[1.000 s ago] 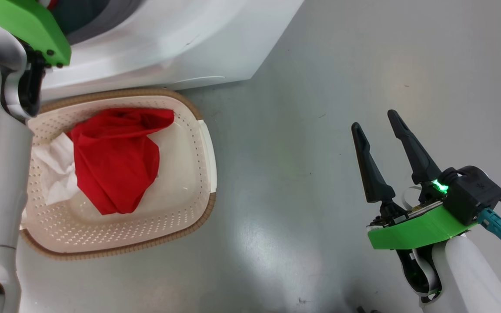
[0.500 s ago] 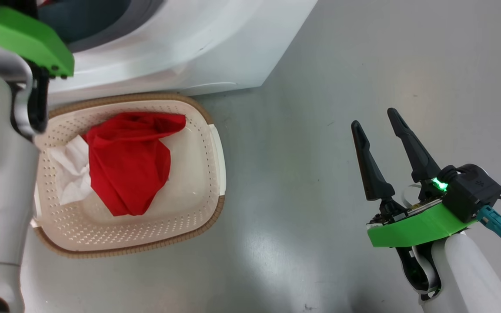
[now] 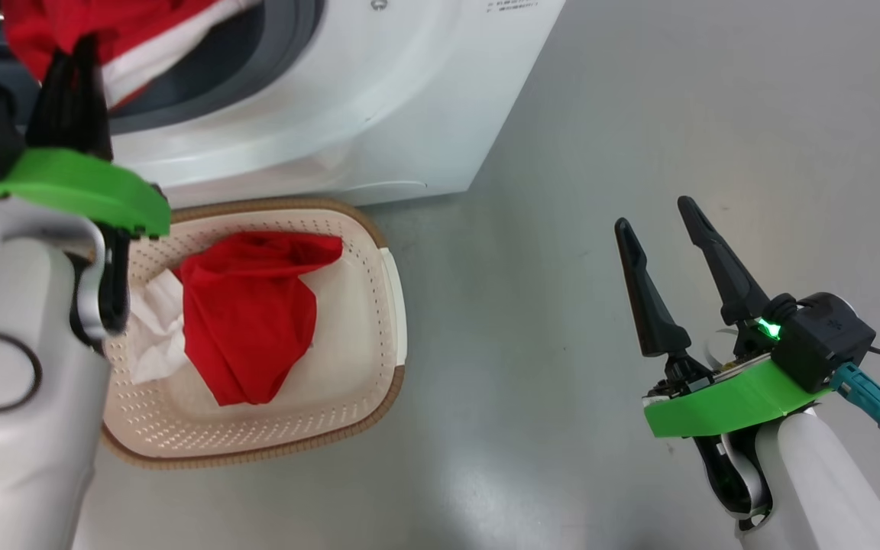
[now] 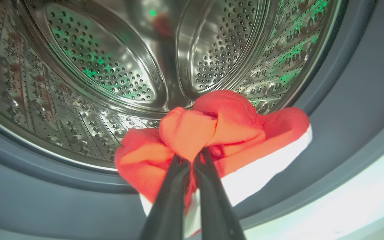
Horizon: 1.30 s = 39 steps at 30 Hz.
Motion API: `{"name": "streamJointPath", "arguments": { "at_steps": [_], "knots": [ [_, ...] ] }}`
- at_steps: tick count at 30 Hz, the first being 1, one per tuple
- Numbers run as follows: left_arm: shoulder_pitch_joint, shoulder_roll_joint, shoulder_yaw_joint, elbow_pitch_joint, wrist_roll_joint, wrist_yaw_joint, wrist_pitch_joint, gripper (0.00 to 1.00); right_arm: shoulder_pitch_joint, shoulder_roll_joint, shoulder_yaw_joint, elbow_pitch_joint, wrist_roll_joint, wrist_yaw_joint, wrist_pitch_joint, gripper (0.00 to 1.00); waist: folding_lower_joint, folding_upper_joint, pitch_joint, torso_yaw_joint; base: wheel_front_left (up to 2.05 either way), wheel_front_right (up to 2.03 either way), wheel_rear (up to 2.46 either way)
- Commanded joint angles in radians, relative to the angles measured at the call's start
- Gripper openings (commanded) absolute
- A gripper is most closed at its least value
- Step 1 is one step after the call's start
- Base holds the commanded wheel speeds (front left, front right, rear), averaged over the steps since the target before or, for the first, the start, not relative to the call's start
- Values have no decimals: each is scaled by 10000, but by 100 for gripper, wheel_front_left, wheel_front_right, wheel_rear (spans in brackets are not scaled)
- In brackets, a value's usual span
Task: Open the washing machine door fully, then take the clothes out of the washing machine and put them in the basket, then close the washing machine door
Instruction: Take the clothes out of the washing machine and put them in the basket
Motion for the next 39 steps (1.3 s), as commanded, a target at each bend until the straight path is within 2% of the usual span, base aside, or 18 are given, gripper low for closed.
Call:
{"name": "streamJointPath", "arguments": {
  "at_steps": [1,14,24,39],
  "knots": [
    [381,499,339,-526,2,169,-144,0,257,9,210,-175,-47,50,-63,100,0,0,-248,52,0,0,0],
    [3058,720,776,-3312,-80,740,-244,0,358,9,280,-41,-102,50,-63,100,0,0,-1184,125,0,0,0],
    [5092,747,994,-5291,-197,1354,-179,0,536,9,308,98,-61,50,-63,100,0,0,-2082,153,0,0,0],
    [7377,709,949,-7648,-150,2108,198,0,834,9,110,113,-107,50,-63,100,0,0,-2859,195,0,0,0]
  ]
}}
